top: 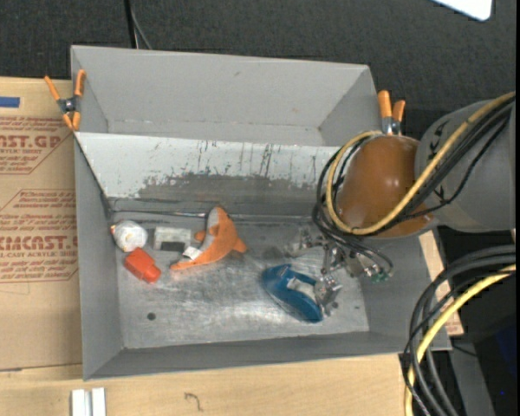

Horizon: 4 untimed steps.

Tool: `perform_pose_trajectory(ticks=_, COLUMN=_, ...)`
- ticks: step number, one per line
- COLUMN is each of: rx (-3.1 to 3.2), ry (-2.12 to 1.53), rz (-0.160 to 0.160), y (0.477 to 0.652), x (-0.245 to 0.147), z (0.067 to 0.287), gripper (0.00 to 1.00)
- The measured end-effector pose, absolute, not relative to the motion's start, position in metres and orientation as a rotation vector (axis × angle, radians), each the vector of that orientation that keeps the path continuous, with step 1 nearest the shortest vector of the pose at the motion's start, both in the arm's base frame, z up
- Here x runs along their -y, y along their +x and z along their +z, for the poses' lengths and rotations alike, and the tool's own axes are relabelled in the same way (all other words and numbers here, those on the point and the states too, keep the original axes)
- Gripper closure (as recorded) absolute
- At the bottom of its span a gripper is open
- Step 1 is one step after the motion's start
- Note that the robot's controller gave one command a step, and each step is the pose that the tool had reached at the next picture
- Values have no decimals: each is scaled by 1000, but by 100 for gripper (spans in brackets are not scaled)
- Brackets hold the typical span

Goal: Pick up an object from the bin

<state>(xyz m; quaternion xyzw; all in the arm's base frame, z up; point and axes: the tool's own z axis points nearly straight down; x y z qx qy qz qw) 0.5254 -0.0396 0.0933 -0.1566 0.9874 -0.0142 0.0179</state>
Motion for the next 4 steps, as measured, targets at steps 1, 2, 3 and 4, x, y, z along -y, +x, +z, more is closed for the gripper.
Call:
perform_pose_trajectory(ticks=1, rx=-3059, ry=-484, rz=-43, y=527, x=39, z=93, gripper=0)
perform_pose_trajectory(ticks=2, rx=-3068, ry=-487, rz=-44, y=525, x=39, z=93, gripper=100)
perform_pose_trajectory(ticks=3, rx=-3059, ry=-484, rz=-42, y=527, x=38, z=93, gripper=0)
perform_pose_trajectory(ticks=4, rx=-3068, ry=-487, rz=-44, y=525, x=39, z=93, gripper=100)
